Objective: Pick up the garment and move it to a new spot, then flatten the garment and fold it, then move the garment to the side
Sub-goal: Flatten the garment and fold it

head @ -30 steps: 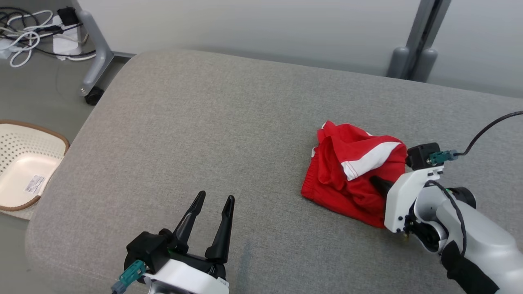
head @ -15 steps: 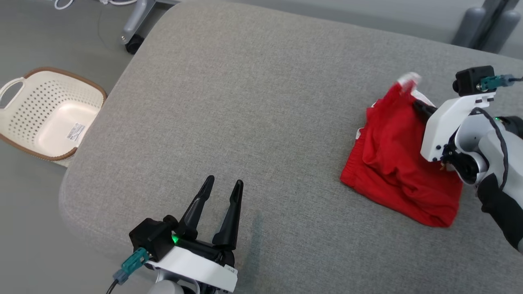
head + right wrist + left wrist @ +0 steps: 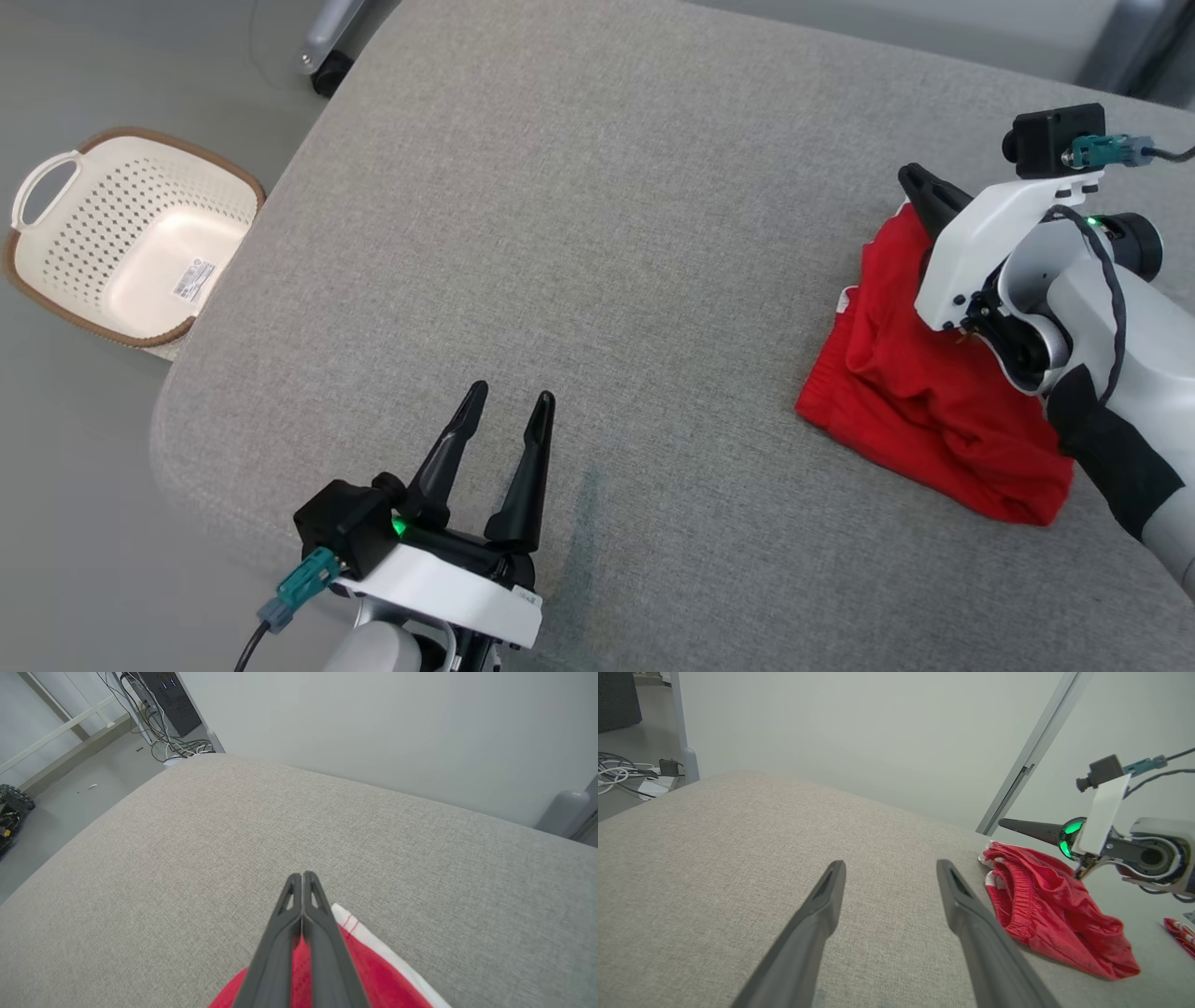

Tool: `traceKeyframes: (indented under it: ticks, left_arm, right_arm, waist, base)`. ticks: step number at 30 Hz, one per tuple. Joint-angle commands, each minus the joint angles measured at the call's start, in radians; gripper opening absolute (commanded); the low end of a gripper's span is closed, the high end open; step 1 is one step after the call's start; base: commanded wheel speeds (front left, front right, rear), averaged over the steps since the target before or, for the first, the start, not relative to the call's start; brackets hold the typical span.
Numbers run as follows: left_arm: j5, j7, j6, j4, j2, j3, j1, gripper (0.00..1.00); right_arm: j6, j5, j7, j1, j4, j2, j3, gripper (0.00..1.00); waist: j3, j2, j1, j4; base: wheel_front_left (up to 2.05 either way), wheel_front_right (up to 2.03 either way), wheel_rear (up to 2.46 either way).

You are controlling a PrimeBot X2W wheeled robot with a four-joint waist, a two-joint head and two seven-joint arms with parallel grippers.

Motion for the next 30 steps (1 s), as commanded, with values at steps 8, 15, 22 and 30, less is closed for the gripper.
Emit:
traceKeyframes:
  ticks: [8,15,22,30]
  left_arm:
    - [0.058,-0.001,-0.002,0.014,0.004,0.06,0.025,1.0]
    - [0.11,-0.001,-0.011,0.015,0.011,0.145,0.061,1.0]
    - [0.14,-0.001,-0.011,-0.015,0.036,0.226,0.099,1.0]
    - [0.157,0.0,-0.004,-0.036,0.048,0.272,0.126,1.0]
  right_arm:
    - [0.0,0.037,-0.14,0.06,-0.07,0.003,0.047,0.96]
    - [0.0,0.058,-0.212,0.126,-0.138,-0.003,0.046,1.0]
    - [0.0,-0.044,-0.225,0.241,-0.244,-0.02,-0.109,1.0]
    - [0.0,-0.231,-0.225,0.468,-0.41,-0.013,-0.362,1.0]
  waist:
    - [-0.126,0.0,0.0,-0.108]
    - [-0.224,0.0,0.0,-0.204]
    - [-0.299,0.0,0.0,-0.303]
    - [-0.318,0.0,0.0,-0.39]
  base:
    - [0.0,0.0,0.0]
    - [0.0,0.0,0.0]
    - [0.0,0.0,0.0]
    - [0.0,0.0,0.0]
